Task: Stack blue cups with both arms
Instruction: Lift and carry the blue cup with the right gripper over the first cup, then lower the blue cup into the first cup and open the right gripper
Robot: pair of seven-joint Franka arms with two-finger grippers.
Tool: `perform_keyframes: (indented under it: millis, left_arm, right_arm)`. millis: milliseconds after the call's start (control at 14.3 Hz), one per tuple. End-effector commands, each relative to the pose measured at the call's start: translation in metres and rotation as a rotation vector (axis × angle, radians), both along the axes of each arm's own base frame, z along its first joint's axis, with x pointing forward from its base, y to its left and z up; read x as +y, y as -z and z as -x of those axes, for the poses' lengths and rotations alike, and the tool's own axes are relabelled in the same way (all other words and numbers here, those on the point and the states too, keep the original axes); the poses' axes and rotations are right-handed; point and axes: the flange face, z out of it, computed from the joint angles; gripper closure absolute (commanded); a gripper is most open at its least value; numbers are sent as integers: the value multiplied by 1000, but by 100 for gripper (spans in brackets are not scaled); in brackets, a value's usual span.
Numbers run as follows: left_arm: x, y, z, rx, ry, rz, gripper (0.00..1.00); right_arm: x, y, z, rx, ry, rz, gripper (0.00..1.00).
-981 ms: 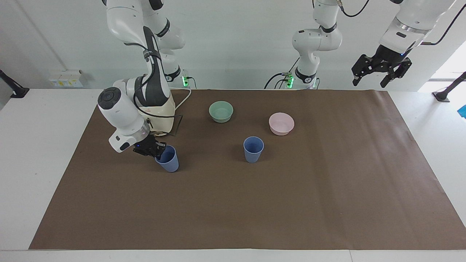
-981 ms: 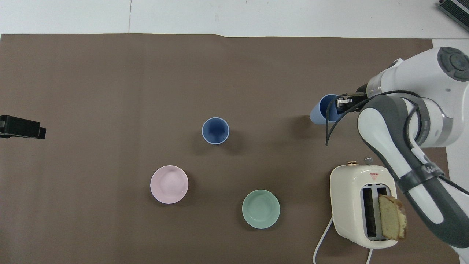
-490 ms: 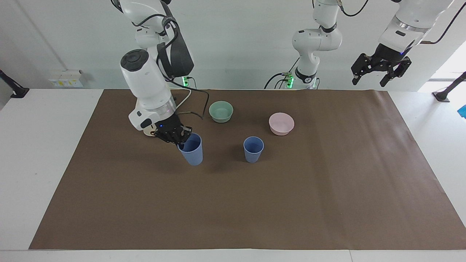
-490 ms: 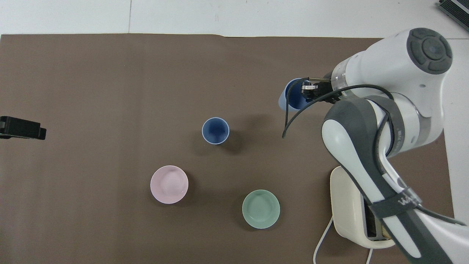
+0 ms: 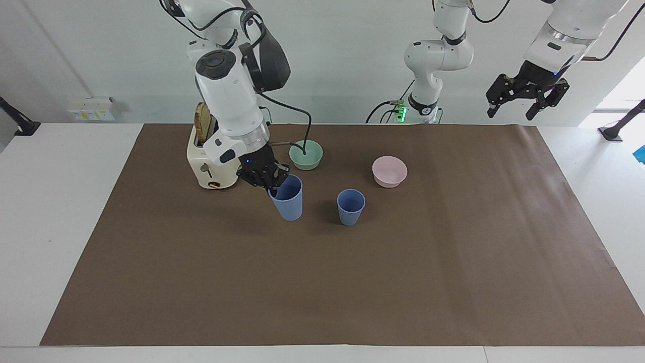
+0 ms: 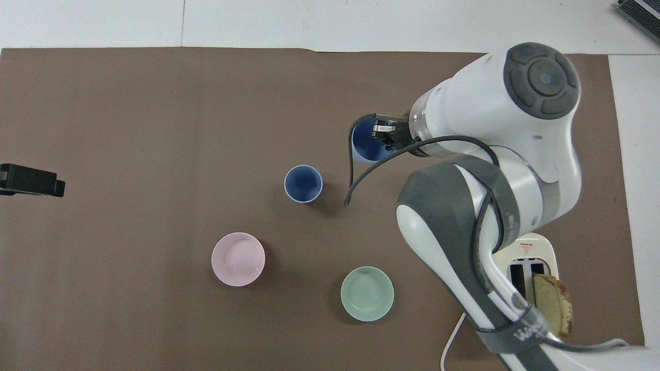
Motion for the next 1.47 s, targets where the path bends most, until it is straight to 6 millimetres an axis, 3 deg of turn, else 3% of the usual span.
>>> perform_keyframes:
  millis: [0,280,490,700,1401]
  left_arm:
    - [3,-4,5,5,9,-11,0]
    - [3,-5,5,4,9,-11,0]
    - [3,-4,5,5,9,-11,0]
    - [3,-5,5,4,9,-11,0]
    - [3,-5,5,4,9,-11,0]
  right_arm:
    - [24,-10,0,-16,11,-8,100]
    - [63,-13,15,-27,-53,-34,100]
    - [70,-8,15,-4,-48,-88,100]
    - [101,22,23,40,-92,-75,100]
    - [103,61,17,62,-111,-58,100]
